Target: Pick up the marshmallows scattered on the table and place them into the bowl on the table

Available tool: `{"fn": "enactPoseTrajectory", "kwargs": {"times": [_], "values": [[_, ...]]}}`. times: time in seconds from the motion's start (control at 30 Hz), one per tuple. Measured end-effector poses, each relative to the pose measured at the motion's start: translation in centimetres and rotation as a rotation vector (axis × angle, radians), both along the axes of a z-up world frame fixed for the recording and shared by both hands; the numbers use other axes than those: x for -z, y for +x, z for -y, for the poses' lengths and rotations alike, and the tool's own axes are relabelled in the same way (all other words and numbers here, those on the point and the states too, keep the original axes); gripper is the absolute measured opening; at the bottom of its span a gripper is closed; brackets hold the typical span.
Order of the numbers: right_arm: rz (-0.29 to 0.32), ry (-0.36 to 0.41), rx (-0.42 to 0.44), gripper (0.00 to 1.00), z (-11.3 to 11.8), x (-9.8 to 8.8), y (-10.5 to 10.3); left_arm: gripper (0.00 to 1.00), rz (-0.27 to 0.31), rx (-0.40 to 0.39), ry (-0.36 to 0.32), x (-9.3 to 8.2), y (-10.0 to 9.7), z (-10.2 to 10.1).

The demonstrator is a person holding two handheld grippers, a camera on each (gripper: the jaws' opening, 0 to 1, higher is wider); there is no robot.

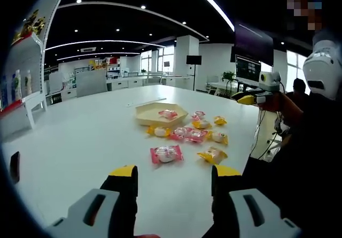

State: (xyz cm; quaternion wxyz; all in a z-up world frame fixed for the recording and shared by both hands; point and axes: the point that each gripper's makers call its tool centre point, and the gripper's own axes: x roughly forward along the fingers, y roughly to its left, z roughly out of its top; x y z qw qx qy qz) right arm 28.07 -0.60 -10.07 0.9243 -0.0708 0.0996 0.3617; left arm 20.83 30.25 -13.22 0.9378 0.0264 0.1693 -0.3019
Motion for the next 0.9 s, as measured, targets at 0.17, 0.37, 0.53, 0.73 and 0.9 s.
{"fn": "enactPoseTrajectory", "kwargs": {"times": [0.17,0.37,0.53,0.73,0.9], "values": [[-0.011,-0.005,-0.002,0.31,0.0,0.4,-0.4,0.55,0.001,0.005,0.002,0.0,0.2,0.1],[-0.007,0.000,-0.005,0.31,0.0,0.2,-0.5,0.55,0.006,0.026,0.001,0.0,0.3,0.7],[-0.011,0.009,-0.004,0.31,-0.1,0.3,-0.5,0.55,0.007,0.028,0.003,-0.1,0.5,0.7],[-0.015,0.016,-0.010,0.31,-0.2,0.3,-0.5,0.55,0.008,0.053,0.007,-0.2,0.4,1.5],[-0.027,0.031,-0.017,0.31,-0.1,0.4,-0.6,0.56,0.006,0.080,0.016,-0.3,0.4,2.2]]}}
